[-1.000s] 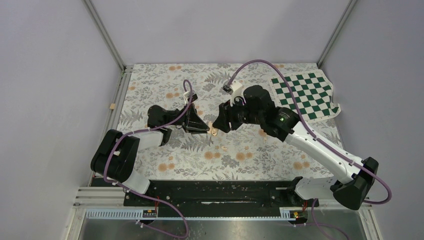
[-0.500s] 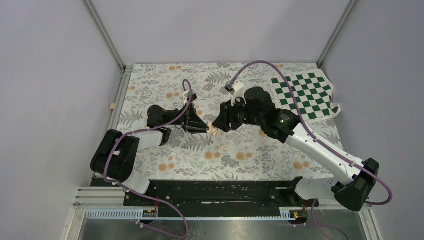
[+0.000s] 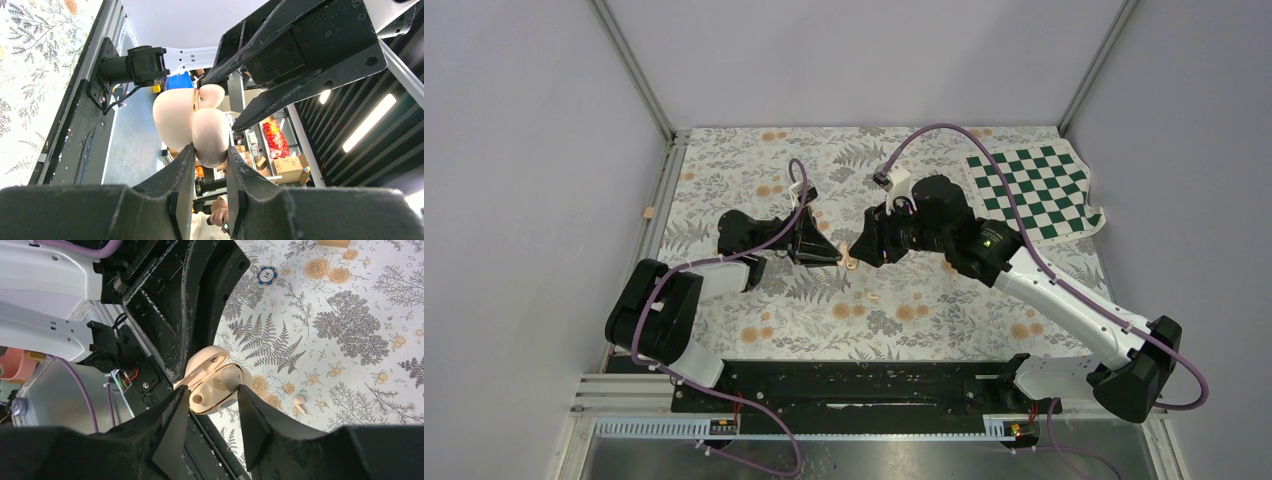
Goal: Insert the wireless bluetooth earbuds into the charging case
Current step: Adjust the earbud with the charging case, then pick up the earbud from the center of the board.
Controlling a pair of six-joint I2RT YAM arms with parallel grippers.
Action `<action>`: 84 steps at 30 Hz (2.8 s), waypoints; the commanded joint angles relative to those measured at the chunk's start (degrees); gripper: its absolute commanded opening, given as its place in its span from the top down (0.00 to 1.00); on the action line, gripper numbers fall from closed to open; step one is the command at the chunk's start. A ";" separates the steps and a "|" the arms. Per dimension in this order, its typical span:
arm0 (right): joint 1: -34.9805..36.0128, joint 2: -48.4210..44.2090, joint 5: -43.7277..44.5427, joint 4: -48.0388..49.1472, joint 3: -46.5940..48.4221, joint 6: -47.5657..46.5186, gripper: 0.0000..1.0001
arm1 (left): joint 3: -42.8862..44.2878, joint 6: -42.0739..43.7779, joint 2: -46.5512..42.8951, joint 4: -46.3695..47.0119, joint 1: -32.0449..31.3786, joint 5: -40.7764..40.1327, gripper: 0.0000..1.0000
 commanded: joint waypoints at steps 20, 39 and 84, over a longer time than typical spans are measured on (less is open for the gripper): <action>2.14 0.86 -3.07 2.56 2.22 0.35 0.53 | 0.74 1.01 -1.03 3.83 0.71 -1.16 1.00; 2.06 -6.74 8.35 3.02 -1.03 2.02 0.75 | 0.24 0.62 -2.25 3.83 1.05 -1.02 1.00; -29.17 1.19 22.55 -0.25 -28.41 13.57 0.50 | 14.87 61.67 -13.54 -85.25 -2.93 -12.18 1.00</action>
